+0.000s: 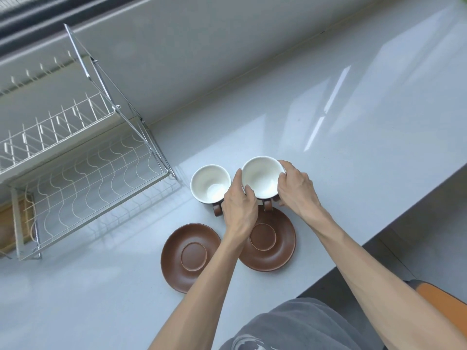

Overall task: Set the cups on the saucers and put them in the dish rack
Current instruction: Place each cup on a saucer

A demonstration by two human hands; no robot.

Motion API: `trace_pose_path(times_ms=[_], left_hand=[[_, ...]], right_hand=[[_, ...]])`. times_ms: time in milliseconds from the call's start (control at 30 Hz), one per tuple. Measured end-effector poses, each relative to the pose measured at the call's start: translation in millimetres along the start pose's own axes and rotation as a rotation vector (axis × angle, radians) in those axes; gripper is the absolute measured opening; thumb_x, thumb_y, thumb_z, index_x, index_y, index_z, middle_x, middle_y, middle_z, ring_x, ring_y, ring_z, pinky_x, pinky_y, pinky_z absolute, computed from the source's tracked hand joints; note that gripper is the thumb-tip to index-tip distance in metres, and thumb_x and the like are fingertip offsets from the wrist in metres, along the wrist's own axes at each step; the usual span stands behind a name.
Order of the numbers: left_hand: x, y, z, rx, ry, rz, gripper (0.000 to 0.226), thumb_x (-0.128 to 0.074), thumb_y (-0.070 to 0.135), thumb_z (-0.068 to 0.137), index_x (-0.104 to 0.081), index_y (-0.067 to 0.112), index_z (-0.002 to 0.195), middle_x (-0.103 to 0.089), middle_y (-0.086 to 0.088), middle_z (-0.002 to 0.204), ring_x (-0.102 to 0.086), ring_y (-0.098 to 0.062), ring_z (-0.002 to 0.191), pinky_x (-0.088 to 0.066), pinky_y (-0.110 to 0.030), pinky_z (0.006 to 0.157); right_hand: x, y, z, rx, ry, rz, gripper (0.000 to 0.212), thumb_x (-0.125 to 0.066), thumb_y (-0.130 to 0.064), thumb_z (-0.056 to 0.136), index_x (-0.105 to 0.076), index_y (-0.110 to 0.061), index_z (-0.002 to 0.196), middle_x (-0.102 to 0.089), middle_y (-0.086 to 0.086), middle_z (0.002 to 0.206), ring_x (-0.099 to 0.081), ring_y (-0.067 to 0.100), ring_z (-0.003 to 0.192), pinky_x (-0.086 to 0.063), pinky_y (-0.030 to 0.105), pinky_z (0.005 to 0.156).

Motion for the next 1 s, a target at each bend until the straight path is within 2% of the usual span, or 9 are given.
trace_pose_path(times_ms=[100,167,267,400,500,633,833,1000], left_hand=[[7.0,-1.8,-18.0,-0.007,0.014,-0.030,0.049,-0.042,0.019,0.102,-0.044,0.024,0.151,-0.063,-0.002,0.137,-0.055,-0.022,0.127,-0.037,-0.030,0.096],[11.5,-6.8,-28.5,0.006,0.018,-0.043,0.047,-0.043,0.020,0.102,-0.045,0.026,0.149,-0.058,0.005,0.143,-0.052,-0.018,0.130,-0.036,-0.032,0.101],[15.0,-18.1,-40.2,0.031,0.021,-0.042,0.045,-0.045,0.022,0.102,-0.050,0.030,0.146,-0.061,0.004,0.139,-0.057,-0.023,0.123,-0.040,-0.035,0.098],[16.8,-34.8,-55.2,0.065,0.013,-0.056,0.043,-0.047,0.026,0.099,-0.055,0.034,0.140,-0.066,0.004,0.134,-0.062,-0.021,0.117,-0.044,-0.033,0.093],[17.3,-45.2,-66.4,0.073,-0.002,-0.092,0.043,-0.045,0.032,0.094,-0.056,0.041,0.135,-0.071,0.003,0.125,-0.071,-0.025,0.103,-0.051,-0.044,0.099],[20.5,-54.9,-81.0,0.066,-0.008,-0.092,0.041,-0.048,0.030,0.095,-0.058,0.040,0.133,-0.072,0.008,0.120,-0.068,-0.024,0.104,-0.052,-0.045,0.096],[18.9,-66.4,-98.6,0.071,-0.011,-0.113,0.040,-0.050,0.026,0.096,-0.058,0.040,0.133,-0.069,0.009,0.113,-0.066,-0.024,0.100,-0.052,-0.040,0.092],[15.3,-75.6,-100.7,0.077,-0.021,-0.116,0.040,-0.049,0.030,0.095,-0.057,0.041,0.133,-0.069,0.010,0.114,-0.070,-0.026,0.090,-0.055,-0.046,0.091]], right_hand=[[1.5,1.8,-16.3,0.004,0.003,-0.009,0.051,-0.030,-0.007,0.090,-0.044,-0.019,0.138,-0.069,0.019,0.089,-0.066,0.044,0.077,-0.054,0.048,0.080],[-1.3,3.0,-29.4,0.014,-0.007,0.011,0.052,-0.032,-0.003,0.089,-0.043,-0.017,0.138,-0.068,0.020,0.090,-0.066,0.044,0.074,-0.055,0.048,0.078],[-8.8,9.2,-47.8,0.016,-0.020,0.029,0.052,-0.032,-0.004,0.089,-0.043,-0.018,0.138,-0.067,0.019,0.095,-0.067,0.045,0.074,-0.054,0.048,0.081],[-18.7,19.1,-68.8,-0.008,-0.036,0.043,0.049,-0.031,-0.009,0.091,-0.043,-0.021,0.137,-0.069,0.018,0.093,-0.067,0.044,0.075,-0.052,0.048,0.085],[-23.1,26.8,-83.9,-0.049,-0.052,0.111,0.046,-0.029,-0.017,0.093,-0.043,-0.025,0.136,-0.070,0.017,0.089,-0.069,0.041,0.077,-0.054,0.046,0.083],[-27.9,31.8,-101.4,-0.044,-0.055,0.136,0.047,-0.028,-0.020,0.092,-0.044,-0.026,0.135,-0.070,0.014,0.087,-0.070,0.038,0.074,-0.056,0.047,0.079],[-31.5,39.9,-122.8,-0.041,-0.060,0.148,0.045,-0.029,-0.021,0.095,-0.044,-0.029,0.137,-0.068,0.014,0.098,-0.068,0.039,0.080,-0.056,0.047,0.079],[-34.3,41.9,-127.8,-0.043,-0.067,0.119,0.044,-0.031,-0.018,0.098,-0.043,-0.023,0.139,-0.069,0.015,0.098,-0.067,0.040,0.085,-0.054,0.046,0.081]])
Point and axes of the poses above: each hand's wrist, its own z-axis towards the middle knuckle, its own x-axis out of the back of the hand, y = z × x, the point moved 9 cm from there along z, towards the middle knuckle
